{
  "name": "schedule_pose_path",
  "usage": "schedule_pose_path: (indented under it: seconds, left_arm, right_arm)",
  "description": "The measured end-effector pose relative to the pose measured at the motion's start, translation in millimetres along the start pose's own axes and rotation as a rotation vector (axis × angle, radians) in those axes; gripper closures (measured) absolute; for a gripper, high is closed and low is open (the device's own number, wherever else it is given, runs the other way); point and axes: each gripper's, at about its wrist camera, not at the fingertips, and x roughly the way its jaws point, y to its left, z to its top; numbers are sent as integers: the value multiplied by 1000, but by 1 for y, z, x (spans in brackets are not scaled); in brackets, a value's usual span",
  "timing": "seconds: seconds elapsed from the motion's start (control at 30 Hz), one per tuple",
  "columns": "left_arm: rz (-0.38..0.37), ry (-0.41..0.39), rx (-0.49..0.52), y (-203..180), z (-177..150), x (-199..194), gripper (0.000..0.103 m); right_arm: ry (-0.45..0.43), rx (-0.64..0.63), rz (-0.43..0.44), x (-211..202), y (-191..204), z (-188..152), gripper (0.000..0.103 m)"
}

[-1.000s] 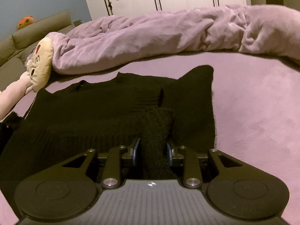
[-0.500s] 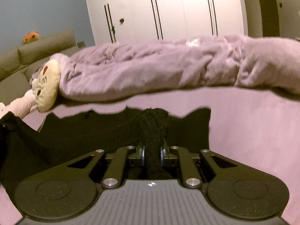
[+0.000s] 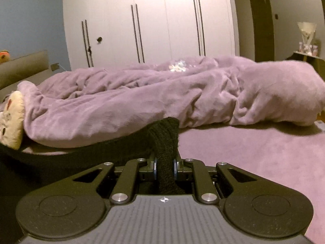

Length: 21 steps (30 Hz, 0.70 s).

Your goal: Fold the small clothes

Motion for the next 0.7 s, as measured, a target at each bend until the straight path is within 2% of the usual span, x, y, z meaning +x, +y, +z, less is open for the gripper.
schedule_pose_path:
  seconds: [0.1,0.17,0.2,0.23,0.27,0.3,0.33,0.37,0.4,0.47,0.53,0.67,0.7]
  left_arm:
    - [48,6,10,-3,-11,15,89]
    - [109,23,-1,-2,-21,25,72]
    - [129,30,-6,-1,-25,25,69]
    - [123,44,-12,3,-31,25,64]
    - [99,64,-18,7,-37,22,57]
    - [72,89,-28,12,-43,19,53]
    - [42,111,-31,18,-51,14,43]
    - [34,123,-15,21,-59,10,34]
    - [40,133,13,23,-67,7,30]
    - [41,177,51,29,-80,7,29]
    - [17,223,29,36,-85,11,29]
    - [-29,217,-47,38,-70,21,29]
    - [-45,224,-51,36,-65,27,29]
  right_arm:
    - [4,7,-25,22,3,-9,88]
    - [11,-11,-77,32,7,-19,85]
    - [10,-24,-121,34,10,-24,76]
    - [-8,-22,-176,31,10,-30,62]
    - [-26,-7,-196,25,6,-35,55]
    - [-39,14,-185,16,2,-41,43]
    - [-40,47,-149,4,-6,-48,37]
    - [-34,71,-117,-6,-12,-56,36]
    - [-13,85,-92,-13,-17,-64,33]
    - [50,87,-61,-20,-24,-78,32]
    - [86,76,-55,-20,-26,-85,32]
    - [67,38,-67,-8,-17,-68,31]
    - [67,25,-63,-1,-13,-61,27]
